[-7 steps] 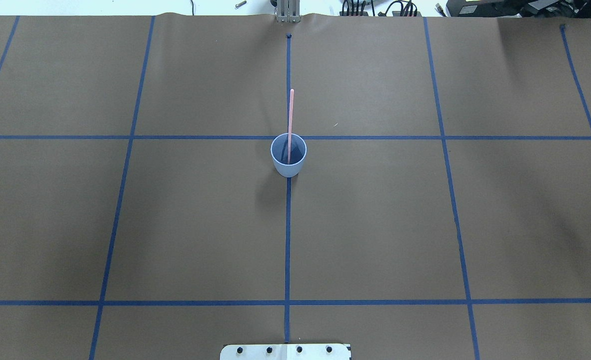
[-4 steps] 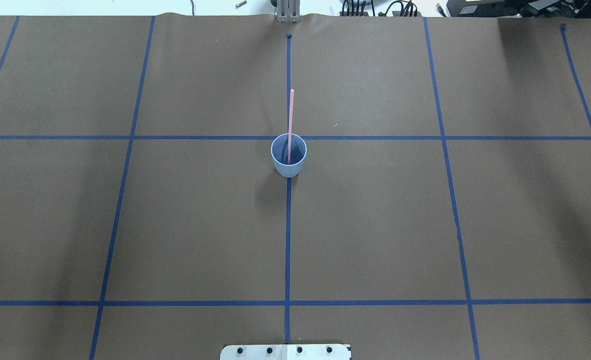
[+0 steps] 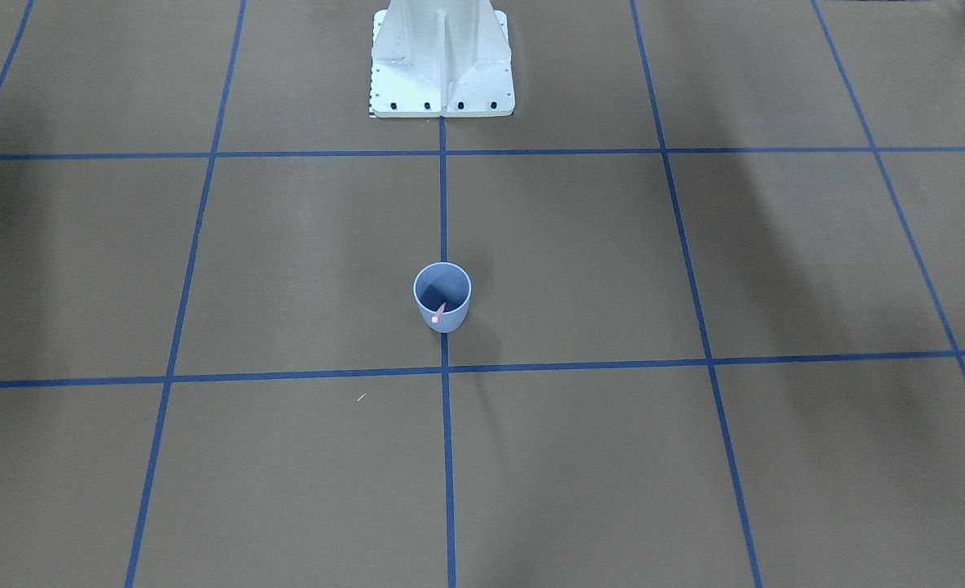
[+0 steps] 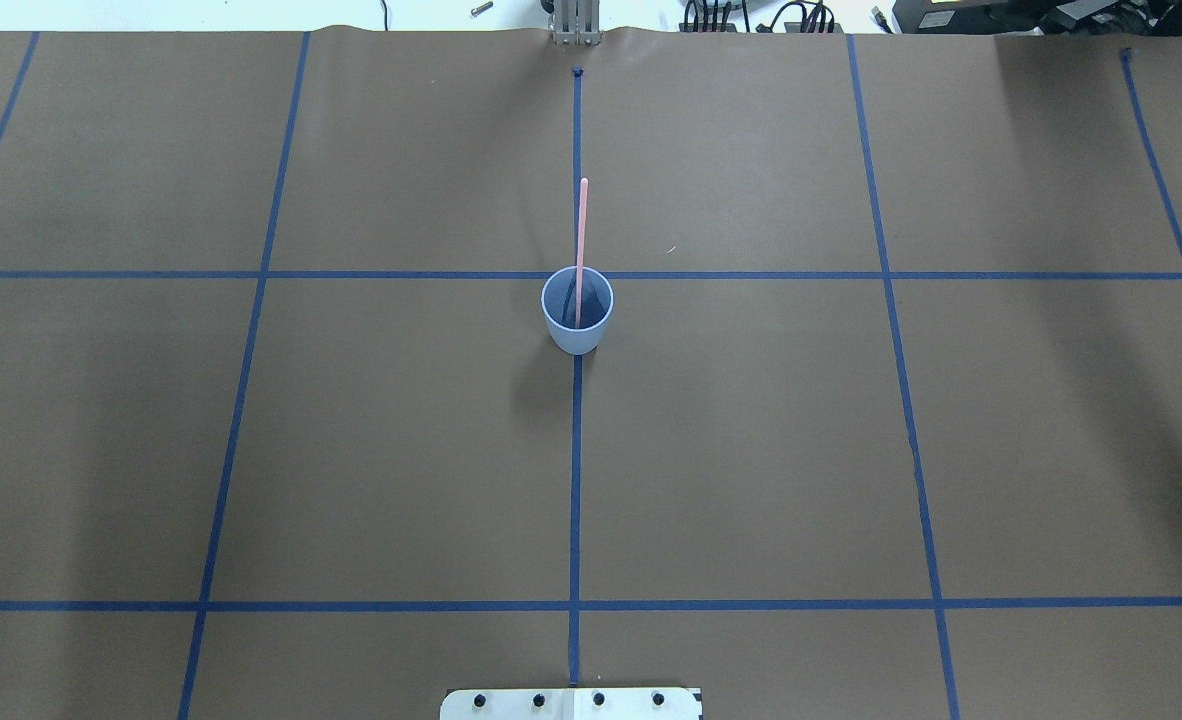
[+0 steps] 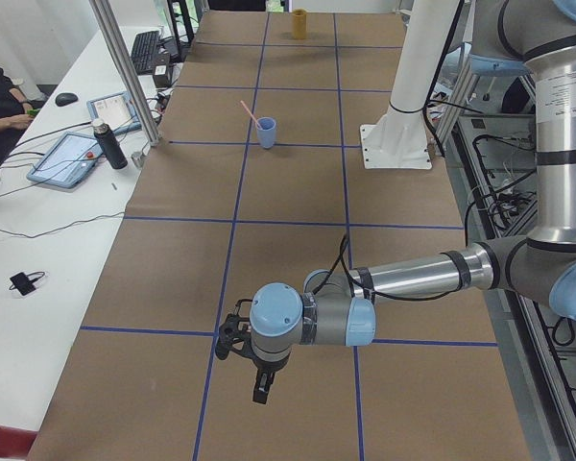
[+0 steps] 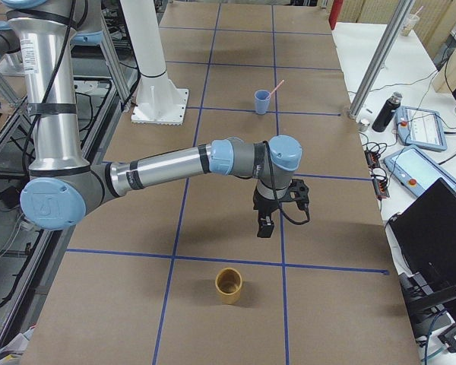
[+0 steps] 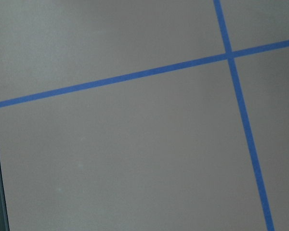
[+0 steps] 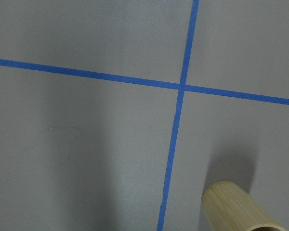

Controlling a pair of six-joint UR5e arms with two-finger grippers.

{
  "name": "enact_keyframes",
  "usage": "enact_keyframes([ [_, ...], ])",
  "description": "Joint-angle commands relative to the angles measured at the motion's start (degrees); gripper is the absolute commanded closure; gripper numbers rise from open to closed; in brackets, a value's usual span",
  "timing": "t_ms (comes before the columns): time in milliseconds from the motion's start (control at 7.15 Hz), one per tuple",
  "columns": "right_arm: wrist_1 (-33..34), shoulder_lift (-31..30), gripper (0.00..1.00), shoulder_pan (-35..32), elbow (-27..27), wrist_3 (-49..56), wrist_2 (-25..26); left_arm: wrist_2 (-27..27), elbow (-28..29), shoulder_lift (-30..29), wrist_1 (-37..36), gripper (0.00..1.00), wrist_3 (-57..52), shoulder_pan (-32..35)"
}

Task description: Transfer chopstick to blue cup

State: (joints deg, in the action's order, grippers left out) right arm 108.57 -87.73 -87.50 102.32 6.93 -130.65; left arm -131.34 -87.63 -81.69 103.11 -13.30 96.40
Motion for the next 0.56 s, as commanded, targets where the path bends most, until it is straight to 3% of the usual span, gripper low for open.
enact_keyframes([
  [0,-6.73,-4.78,0.0,-2.84,-1.24,0.28,0.05,0.11,-0.25,-0.31,-0.28,0.02,3.43,0.28],
  [140,-10.62,-6.73,0.0,-3.72,-2.2,0.36,-0.22,0.2,-1.13,-1.01,-0.37,0.02,6.5,0.28],
  [419,-10.74,-8.15,0.0,-4.34,-2.83,0.45,-0.83,0.2,-6.03,-0.84,-0.63,0.02,13.52,-0.42],
])
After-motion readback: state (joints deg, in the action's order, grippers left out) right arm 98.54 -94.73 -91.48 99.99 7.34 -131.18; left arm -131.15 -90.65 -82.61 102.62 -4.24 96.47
